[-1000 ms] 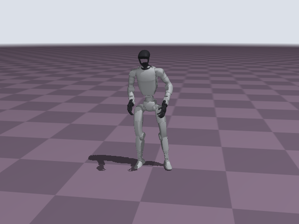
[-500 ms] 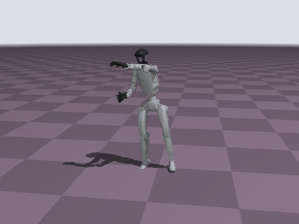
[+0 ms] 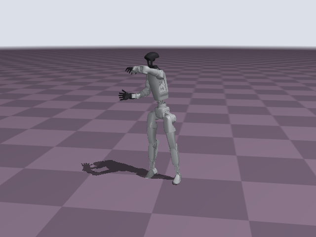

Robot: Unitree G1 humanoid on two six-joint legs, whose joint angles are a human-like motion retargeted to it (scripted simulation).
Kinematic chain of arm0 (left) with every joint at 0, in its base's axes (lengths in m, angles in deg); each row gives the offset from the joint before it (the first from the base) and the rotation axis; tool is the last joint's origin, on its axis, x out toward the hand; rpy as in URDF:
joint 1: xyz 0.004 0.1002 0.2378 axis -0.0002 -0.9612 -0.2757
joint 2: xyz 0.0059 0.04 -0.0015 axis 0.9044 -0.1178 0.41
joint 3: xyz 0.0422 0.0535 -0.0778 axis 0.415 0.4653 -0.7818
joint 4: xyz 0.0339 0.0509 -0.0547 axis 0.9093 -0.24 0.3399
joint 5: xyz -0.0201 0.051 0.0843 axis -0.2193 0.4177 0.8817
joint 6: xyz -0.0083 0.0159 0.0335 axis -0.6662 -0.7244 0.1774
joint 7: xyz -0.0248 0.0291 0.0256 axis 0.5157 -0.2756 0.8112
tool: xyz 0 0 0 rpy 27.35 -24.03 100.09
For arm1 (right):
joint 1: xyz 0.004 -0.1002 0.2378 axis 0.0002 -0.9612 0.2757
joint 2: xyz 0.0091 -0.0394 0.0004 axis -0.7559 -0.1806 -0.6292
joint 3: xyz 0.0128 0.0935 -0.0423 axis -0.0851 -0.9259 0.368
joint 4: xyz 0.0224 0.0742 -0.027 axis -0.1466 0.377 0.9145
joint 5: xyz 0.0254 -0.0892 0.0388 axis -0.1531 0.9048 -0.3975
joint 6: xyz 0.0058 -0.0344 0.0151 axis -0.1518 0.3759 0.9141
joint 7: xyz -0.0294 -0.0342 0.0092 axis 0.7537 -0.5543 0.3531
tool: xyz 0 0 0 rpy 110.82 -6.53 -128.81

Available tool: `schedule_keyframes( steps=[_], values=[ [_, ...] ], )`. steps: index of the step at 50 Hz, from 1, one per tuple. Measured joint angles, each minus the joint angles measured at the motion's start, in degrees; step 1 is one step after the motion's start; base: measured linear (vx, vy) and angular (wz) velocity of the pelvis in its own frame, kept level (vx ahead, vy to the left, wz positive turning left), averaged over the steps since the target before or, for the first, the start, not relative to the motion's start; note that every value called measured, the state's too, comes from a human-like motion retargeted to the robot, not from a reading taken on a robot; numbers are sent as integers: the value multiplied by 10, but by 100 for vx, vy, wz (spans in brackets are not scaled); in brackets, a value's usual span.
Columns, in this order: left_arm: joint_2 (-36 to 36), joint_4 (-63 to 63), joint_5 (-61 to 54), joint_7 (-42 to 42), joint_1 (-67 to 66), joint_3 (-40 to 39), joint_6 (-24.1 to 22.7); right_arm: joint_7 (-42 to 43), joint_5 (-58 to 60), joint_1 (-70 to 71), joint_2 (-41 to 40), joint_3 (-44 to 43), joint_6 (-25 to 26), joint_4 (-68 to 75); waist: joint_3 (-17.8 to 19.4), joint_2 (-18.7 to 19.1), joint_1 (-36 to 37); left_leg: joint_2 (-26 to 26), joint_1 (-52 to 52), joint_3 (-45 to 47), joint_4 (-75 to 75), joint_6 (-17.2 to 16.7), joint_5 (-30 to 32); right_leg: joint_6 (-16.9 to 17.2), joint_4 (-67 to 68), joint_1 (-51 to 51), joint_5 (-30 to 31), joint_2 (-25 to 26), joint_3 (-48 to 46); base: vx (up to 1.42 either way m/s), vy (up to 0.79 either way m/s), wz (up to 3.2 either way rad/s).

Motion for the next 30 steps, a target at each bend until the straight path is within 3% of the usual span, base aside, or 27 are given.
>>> schedule_keyframes(
  steps=[4, 8, 12, 15, 18, 21, 26, 30],
  values=[
    [53, -124, 24, 82, 26, 0, 17, 15, 7, 0, 5, -12, -15, -12, 1, -3, -7, -6, 3, 32, 0, -2, -3, 0, 4, -18, -4, -7, -39, -11, 15, -74],
    [86, -401, 24, 135, 70, 0, 91, 21, 14, -6, 11, -8, -11, -26, -3, -7, -8, -13, 10, 70, -7, -4, 1, 0, 2, -35, 3, -9, -99, -8, 3, -84],
    [85, -704, -94, 161, 112, -20, 161, 19, 30, -9, 9, 7, 13, -41, -4, -19, -14, -23, 25, 99, -19, -5, 6, 0, -12, -34, 24, -4, -108, 0, -7, -68],
    [79, -824, -186, 168, 140, -79, 188, 8, 49, -19, 11, 5, 38, -50, -4, -24, -14, -27, 36, 111, -23, -6, 8, 0, -16, -30, 31, -1, -95, 5, -9, -40],
    [67, -783, -216, 180, 139, -91, 174, 11, 49, -34, 17, -3, 48, -53, -5, -26, -5, -25, 38, 112, -19, -6, 8, 0, -16, -26, 31, 1, -91, 6, -8, -5],
    [27, -665, -216, 178, 120, -116, 158, 10, 33, -50, 23, -2, 53, -49, -11, -30, 1, -19, 31, 101, -12, -5, 7, 0, -16, -24, 27, 1, -103, 6, -6, 35],
    [-112, -453, -205, 191, 75, -216, 137, -5, 10, -57, 22, 5, 63, -43, -17, -37, -1, -8, 19, 71, -12, -10, 8, 0, -16, -20, 19, 1, -138, 5, -4, 59],
    [-223, -329, -115, 181, 49, -255, 128, -48, 69, -42, 22, 14, 66, -34, -21, -42, -4, 0, 13, 56, -13, -15, 9, 0, -5, -23, 9, 4, -155, 4, -4, 37]
  ],
)
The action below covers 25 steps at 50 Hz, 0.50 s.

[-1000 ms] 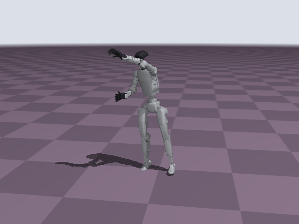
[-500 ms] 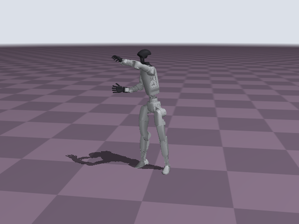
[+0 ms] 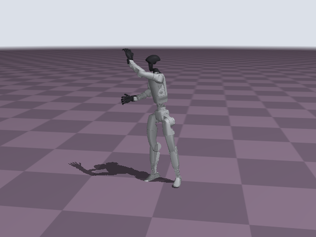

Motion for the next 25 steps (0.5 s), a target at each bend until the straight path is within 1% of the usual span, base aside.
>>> schedule_keyframes(
  steps=[3, 5, 7, 10, 15, 18, 20, 22, 25],
  values=[
    [-35, 15, 58, -10, 1, 8, 6, -9, 6, 14, -10, 12, -8, 3, -5, -4, 1, 4, -1, -1, 1, 1, 0, 0, 6, -3, -4, 3, -2, 3, -6, 4],
    [-29, -4, 52, 0, 8, 21, 13, 11, -42, 19, -29, 21, -17, -3, -6, -5, 4, 5, -1, 3, 2, 4, 1, 0, 7, -5, -4, 6, 1, 2, -7, -20],
    [6, -47, 39, 5, 15, 41, 15, 18, -40, 29, -31, 27, -21, -7, -9, -6, 8, 6, 2, 11, 3, 7, 2, 0, 5, -5, -1, 9, 7, 2, -9, -37],
    [86, -135, 6, 9, 24, 73, 19, 29, -30, 39, -29, 35, -27, -18, -12, -3, 16, 7, 9, 28, 5, 12, 4, 0, 0, -4, 6, 15, 22, 2, -9, -52],
    [232, -341, -67, 21, 27, 133, 39, 56, -8, 49, -16, 46, -32, -48, -9, 10, 21, 5, 23, 60, 8, 18, 7, 0, -10, 2, 17, 23, 51, 2, -8, -58],
    [289, -458, -129, 30, 20, 135, 55, 66, 6, 50, -13, 46, -24, -65, -1, 15, 16, 3, 33, 74, 10, 21, 7, 0, -10, 5, 18, 25, 64, 3, -4, -44],
    [312, -502, -165, 34, 16, 120, 58, 68, 12, 44, -13, 42, -18, -76, 4, 17, 12, 2, 37, 79, 11, 22, 7, 0, -10, 8, 17, 25, 69, 2, -1, -14],
    [318, -498, -178, 36, 10, 112, 52, 68, 12, 33, -11, 37, -16, -83, 7, 18, 10, 2, 38, 78, 13, 22, 6, 0, -10, 10, 15, 24, 69, 0, 0, 0],
    [299, -430, -162, 28, -1, 111, 38, 64, 1, 11, -6, 30, -16, -88, 6, 20, 7, 3, 34, 67, 14, 21, 5, 0, -10, 12, 11, 20, 58, 3, 2, 37]
  ],
)
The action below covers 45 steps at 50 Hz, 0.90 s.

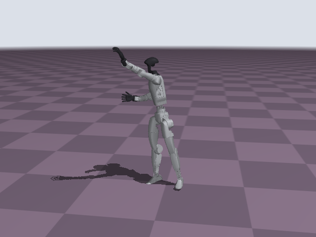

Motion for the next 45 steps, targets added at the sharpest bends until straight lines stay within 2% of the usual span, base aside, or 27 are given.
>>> schedule_keyframes(
  steps=[5, 8, 10, 15, 17, 20, 30, 35, 40, 45],
  values=[
    [-109, 188, 73, -13, 2, -5, -15, -18, -27, -27, 4, -1, 1, 6, -8, -2, -8, 3, -17, -38, -5, -6, 1, 0, 3, -2, -9, -7, -36, 2, 3, 71],
    [-207, 290, 132, -15, 2, -23, -25, -38, -4, -24, 7, 4, -1, 16, -11, -7, -14, 6, -26, -60, -9, -11, 1, 0, 13, -7, -18, -10, -57, 1, 4, 70],
    [-282, 345, 148, -12, -2, -46, -18, -33, -40, -26, -6, 9, 3, 15, -10, -11, -16, 7, -33, -74, -10, -14, 1, 0, 19, -9, -23, -13, -70, 0, 4, 59],
    [-420, 395, 174, -19, -18, -84, -24, -44, -50, -13, -15, 27, 0, 22, -14, -18, -13, 9, -41, -90, -8, -15, -3, 0, 28, -13, -32, -17, -84, 0, 3, 26],
    [-423, 385, 176, -24, -15, -83, -22, -48, -48, -3, -20, 35, 0, 24, -15, -20, -12, 9, -41, -90, -6, -15, -3, 0, 29, -13, -32, -17, -83, 0, 0, 0],
    [-382, 347, 161, -17, -11, -70, -22, -50, -39, 6, -24, 39, -1, 25, -17, -22, -5, 9, -39, -84, -3, -13, -3, 0, 27, -12, -30, -16, -77, -1, -2, -15],
    [-99, 74, 56, 0, -40, -21, -1, -41, -7, 3, -2, 28, 1, 7, -14, -17, 24, 14, -19, -37, 2, -5, 2, 0, 10, -6, -7, 4, -37, -2, -8, -43],
    [-20, 31, 15, 4, -86, -57, 3, -36, 3, -10, 3, 8, 7, -2, -2, -21, 24, 16, -17, -25, 8, -6, 2, 0, 0, -2, 3, 8, -30, -1, -3, -18],
    [-74, 153, 36, -15, -121, -81, -6, -26, -7, -27, 3, -16, 14, 11, 1, -19, 23, 17, -27, -45, 5, -12, 5, 0, 0, -3, 0, 4, -50, -1, 2, 35],
    [-240, 322, 76, -27, -132, -122, -14, -27, -22, -26, -13, -29, 19, 22, 4, -21, 7, 12, -39, -85, -6, -20, 4, 0, 11, -4, -16, -11, -83, 0, 11, 73]
  ],
)
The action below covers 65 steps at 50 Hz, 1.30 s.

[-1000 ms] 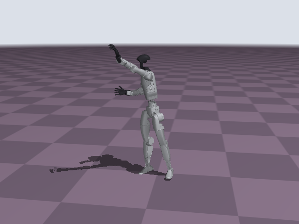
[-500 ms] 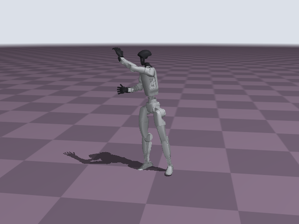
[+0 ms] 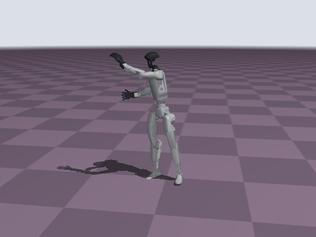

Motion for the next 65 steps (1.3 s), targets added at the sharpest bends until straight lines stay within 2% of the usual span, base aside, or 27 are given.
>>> schedule_keyframes(
  steps=[6, 8, 10, 14, 24, 27, 29, 30, 33, 38, 45, 49, 53, 59, 65],
  values=[
    [-254, 87, 71, -21, -31, -33, 5, 1, -14, 10, -21, 9, -6, 15, 8, -7, -11, -11, -9, -37, -9, -3, -4, 0, 25, -5, -24, -21, -27, 0, 12, 58],
    [-300, 84, 106, -30, -41, -23, 6, 0, -10, 16, -26, 21, -10, 20, 9, -10, -12, -14, -10, -42, -11, -1, -4, 0, 30, -7, -28, -26, -29, -1, 7, 20],
    [-307, 76, 138, -38, -51, -7, 4, -6, -2, 24, -29, 31, -15, 23, 9, -13, -12, -16, -10, -41, -11, 1, -5, 0, 32, -9, -29, -28, -28, 0, 0, 0],
    [-217, 43, 151, -24, -71, 9, 2, -20, 18, 37, -32, 42, -22, 19, 10, -17, -4, -14, -6, -25, -7, 7, -6, 0, 28, -9, -23, -23, -12, -3, -4, -38],
    [149, -209, 73, 55, -134, -46, 19, -15, 71, 21, -4, 37, -29, -14, 24, -18, 20, 4, 15, 54, 0, 7, 5, 0, -9, -8, 18, 21, 49, -3, -15, -73],
    [198, -248, 55, 74, -159, -66, 14, -2, 75, 4, -1, 27, -33, -18, 33, -21, 25, 8, 18, 68, 5, 8, 6, 0, -11, -9, 25, 30, 57, -2, -11, -45],
    [197, -238, 63, 78, -177, -84, 7, -1, 92, -8, 3, 17, -36, -14, 37, -23, 29, 11, 16, 70, 8, 8, 5, 0, -11, -11, 27, 33, 57, 0, -3, -8],
    [189, -224, 78, 77, -187, -95, 2, -7, 115, -12, 10, 11, -40, -8, 38, -24, 30, 12, 14, 69, 10, 8, 4, 0, -11, -11, 27, 33, 55, 0, 0, 0],
    [128, -145, 117, 72, -214, -121, 3, -3, 86, -37, 2, -1, -32, -6, 44, -22, 27, 13, 8, 55, 9, 5, 2, 0, -11, -10, 23, 30, 44, 4, 5, 43],
    [-45, -3, 212, 36, -259, -142, 1, -24, 80, -58, 0, -8, -34, 4, 51, -15, 3, 10, 3, 22, -1, -6, 1, 0, -2, -7, 4, 17, 21, 8, 12, 65],
    [-289, 81, 274, -46, -331, -94, -19, -41, 71, -46, 0, 6, -38, 15, 55, 0, -40, -1, 10, 8, -9, -7, -12, 0, 30, -10, -32, -1, 18, 11, 12, 25],
    [-336, 63, 291, -78, -338, -56, -32, -36, 71, -34, 0, -3, -44, 19, 53, 8, -52, -6, 9, 7, 15, 10, -24, 0, 32, -4, -42, -12, 30, 10, 5, -14],
    [-276, 30, 276, -72, -312, -39, -28, -14, 73, -28, 6, -23, -47, 22, 51, 12, -46, -6, -5, -21, 73, 32, -34, 0, 31, 8, -46, -24, 48, 9, 1, -33],
    [-69, -128, 159, -15, -266, -28, -1, 32, 59, -19, 30, -48, -42, 24, 55, 15, -24, 6, -49, -112, 149, 43, -34, 0, 33, 24, -47, -31, 89, 8, 3, -56],
    [122, -316, -19, 17, -252, -55, 8, 53, 49, -18, 45, -69, -30, 1, 67, 4, -5, 42, -54, -145, 75, 37, -13, 0, 31, 35, -45, -27, 137, 6, 10, -75]
  ],
)
